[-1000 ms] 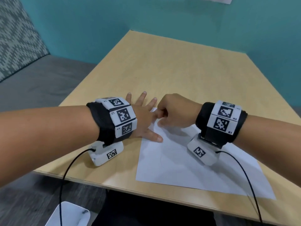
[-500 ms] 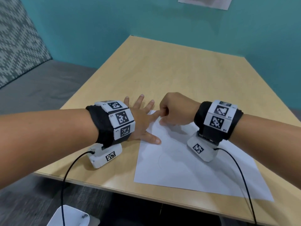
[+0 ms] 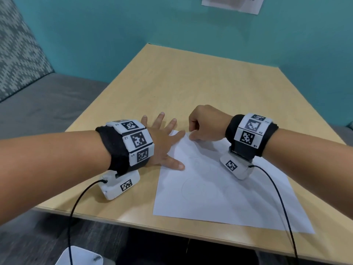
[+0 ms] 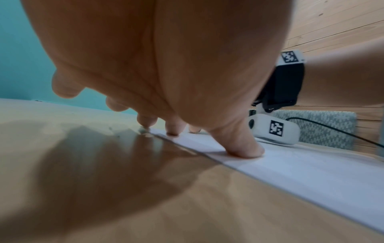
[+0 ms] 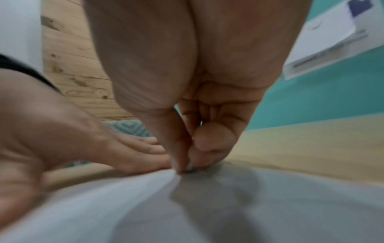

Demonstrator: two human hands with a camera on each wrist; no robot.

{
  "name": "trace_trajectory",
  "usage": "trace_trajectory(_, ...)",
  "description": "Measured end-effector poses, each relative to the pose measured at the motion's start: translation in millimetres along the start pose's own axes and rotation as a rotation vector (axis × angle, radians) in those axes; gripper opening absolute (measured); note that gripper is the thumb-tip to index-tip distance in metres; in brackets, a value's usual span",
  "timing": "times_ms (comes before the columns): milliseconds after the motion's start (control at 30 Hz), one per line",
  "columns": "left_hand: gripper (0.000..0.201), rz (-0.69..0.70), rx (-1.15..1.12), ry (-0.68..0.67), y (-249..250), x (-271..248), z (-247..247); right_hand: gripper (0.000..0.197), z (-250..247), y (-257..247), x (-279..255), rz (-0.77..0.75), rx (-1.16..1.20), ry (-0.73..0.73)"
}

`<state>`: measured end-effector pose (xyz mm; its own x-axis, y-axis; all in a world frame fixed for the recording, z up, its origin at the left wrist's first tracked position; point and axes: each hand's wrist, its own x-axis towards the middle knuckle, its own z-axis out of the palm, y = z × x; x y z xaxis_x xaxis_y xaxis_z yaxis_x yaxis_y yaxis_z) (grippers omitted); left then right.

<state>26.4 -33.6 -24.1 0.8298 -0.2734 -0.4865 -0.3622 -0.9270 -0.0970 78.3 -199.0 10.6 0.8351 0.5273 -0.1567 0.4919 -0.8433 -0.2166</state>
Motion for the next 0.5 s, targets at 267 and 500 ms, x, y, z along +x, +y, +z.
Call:
trace_trajectory(267, 0.107, 0.004, 0.016, -0.009, -2, 0, 2, 0.01, 1, 7, -7, -0.009, -0.037, 0.008)
trace_trajectory(500, 0.109, 0.009, 0.036, -0.014, -5, 2, 3, 0.008, 7, 11, -13, -0.033, -0.012, -0.015)
